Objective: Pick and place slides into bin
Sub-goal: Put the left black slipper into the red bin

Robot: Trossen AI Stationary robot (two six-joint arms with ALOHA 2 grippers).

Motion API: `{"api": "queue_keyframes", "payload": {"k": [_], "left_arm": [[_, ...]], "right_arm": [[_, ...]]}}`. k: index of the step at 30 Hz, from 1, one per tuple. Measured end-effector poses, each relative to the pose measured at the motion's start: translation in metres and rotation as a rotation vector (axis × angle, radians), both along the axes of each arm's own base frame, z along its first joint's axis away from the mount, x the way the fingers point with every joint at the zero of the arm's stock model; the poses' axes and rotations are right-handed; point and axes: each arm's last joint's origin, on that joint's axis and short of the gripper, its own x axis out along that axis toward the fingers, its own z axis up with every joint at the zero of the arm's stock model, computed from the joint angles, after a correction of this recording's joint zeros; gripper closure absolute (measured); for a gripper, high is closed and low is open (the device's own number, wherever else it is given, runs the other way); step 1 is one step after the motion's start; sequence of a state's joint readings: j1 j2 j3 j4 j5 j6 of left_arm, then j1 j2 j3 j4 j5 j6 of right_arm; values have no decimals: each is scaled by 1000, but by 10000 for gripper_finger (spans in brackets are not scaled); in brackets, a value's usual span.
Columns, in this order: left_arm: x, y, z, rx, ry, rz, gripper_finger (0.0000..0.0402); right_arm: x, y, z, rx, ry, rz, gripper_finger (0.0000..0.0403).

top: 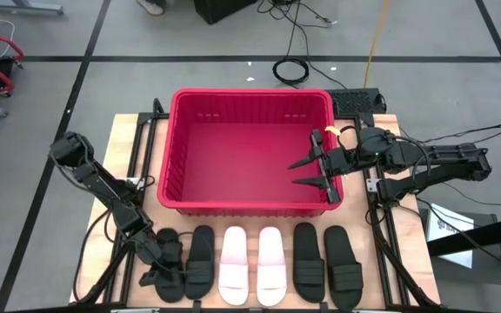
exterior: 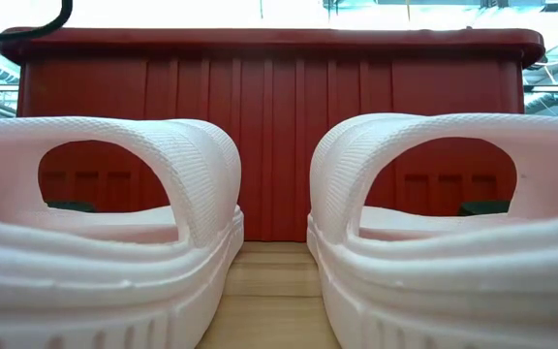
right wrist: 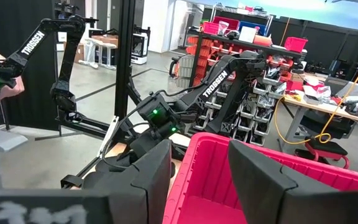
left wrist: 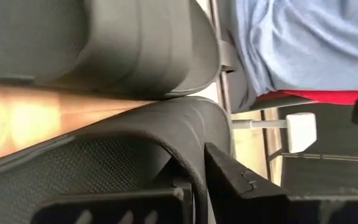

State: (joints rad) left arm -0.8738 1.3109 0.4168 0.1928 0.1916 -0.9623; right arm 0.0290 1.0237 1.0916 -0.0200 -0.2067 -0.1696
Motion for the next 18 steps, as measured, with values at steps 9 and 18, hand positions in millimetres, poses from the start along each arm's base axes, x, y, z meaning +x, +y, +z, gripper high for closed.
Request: {"api": "queue_keyframes", "payload": {"k": [9,18], "left_arm": [[4,-6,11,-120,-66,-40,388],[6,-10,18,-185,-136,-86,397]], "right_arm": [[0,0,0,0,0,-1,250],[0,0,0,-4,-1,-1,250]]}}
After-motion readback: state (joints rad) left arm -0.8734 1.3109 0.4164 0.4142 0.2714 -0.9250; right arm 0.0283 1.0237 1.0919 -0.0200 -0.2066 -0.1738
